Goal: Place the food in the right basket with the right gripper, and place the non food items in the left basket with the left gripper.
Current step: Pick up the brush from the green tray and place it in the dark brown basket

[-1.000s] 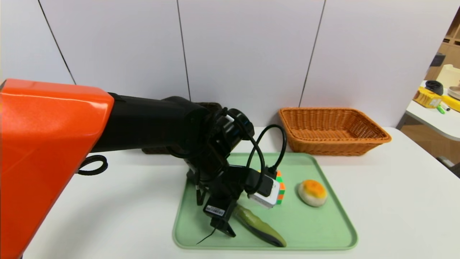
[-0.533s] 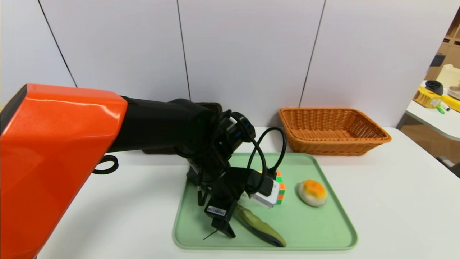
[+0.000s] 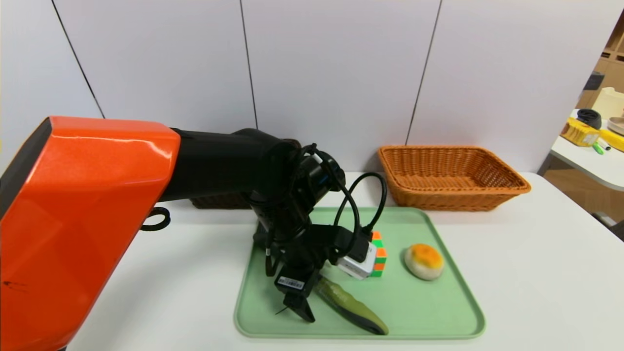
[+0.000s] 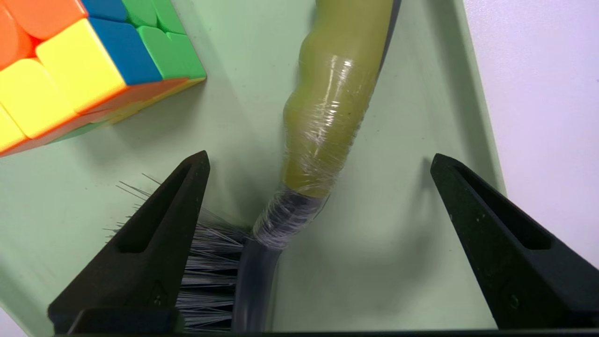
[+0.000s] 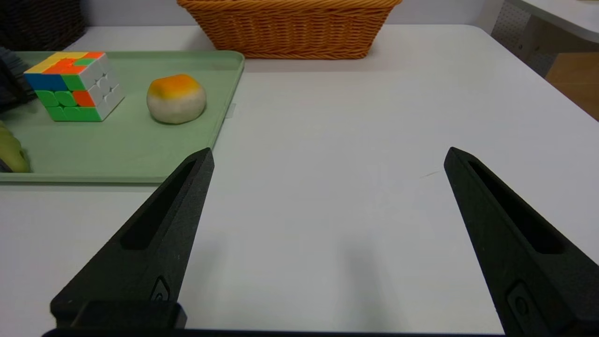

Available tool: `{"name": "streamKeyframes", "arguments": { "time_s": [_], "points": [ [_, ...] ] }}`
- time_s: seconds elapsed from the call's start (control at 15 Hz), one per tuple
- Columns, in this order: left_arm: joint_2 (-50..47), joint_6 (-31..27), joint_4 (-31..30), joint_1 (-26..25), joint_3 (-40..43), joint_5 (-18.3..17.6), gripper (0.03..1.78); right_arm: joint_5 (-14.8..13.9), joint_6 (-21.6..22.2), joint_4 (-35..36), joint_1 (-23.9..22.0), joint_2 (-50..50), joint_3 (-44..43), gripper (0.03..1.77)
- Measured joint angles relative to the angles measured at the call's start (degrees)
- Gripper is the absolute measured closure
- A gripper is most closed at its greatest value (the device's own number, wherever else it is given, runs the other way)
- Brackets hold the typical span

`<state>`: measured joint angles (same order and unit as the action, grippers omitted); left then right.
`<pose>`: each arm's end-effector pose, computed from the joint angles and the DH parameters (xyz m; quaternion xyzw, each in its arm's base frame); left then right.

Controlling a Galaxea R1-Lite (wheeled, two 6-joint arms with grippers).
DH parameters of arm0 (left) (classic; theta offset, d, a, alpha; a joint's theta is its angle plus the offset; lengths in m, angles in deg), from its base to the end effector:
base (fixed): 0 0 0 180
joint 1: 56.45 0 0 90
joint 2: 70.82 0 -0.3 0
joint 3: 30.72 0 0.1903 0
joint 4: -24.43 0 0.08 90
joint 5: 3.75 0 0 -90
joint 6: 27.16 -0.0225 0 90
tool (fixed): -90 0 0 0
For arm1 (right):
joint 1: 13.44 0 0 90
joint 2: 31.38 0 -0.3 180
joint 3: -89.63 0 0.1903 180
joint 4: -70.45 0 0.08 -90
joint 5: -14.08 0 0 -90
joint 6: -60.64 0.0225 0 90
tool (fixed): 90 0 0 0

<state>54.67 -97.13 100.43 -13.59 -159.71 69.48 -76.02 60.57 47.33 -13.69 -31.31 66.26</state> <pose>0.2849 -0.2732 0.1590 0.5105 0.2421 -0.6588 0.4967 -0.0229 0.0001 0.0759 -0.0006 -0.0028 -0.0031 1.0000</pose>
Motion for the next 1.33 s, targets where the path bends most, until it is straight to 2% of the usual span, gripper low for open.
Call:
{"name": "streamKeyframes", "arguments": {
  "time_s": [0.27, 0.67, 1.33],
  "points": [
    [1.6, -0.1, 0.2, -0.1, -1.8, 0.0, 0.12, 0.0, 0.0, 0.0, 0.0, 0.0, 0.0, 0.1],
    [3.5, -0.5, 6.5, -0.3, -5.5, 0.2, 0.12, 0.0, 0.0, 0.0, 0.0, 0.0, 0.0, 0.1],
    [4.3, -0.7, 7.0, -0.9, -6.8, 0.3, 0.12, 0.0, 0.0, 0.0, 0.0, 0.0, 0.0, 0.1]
  ]
}}
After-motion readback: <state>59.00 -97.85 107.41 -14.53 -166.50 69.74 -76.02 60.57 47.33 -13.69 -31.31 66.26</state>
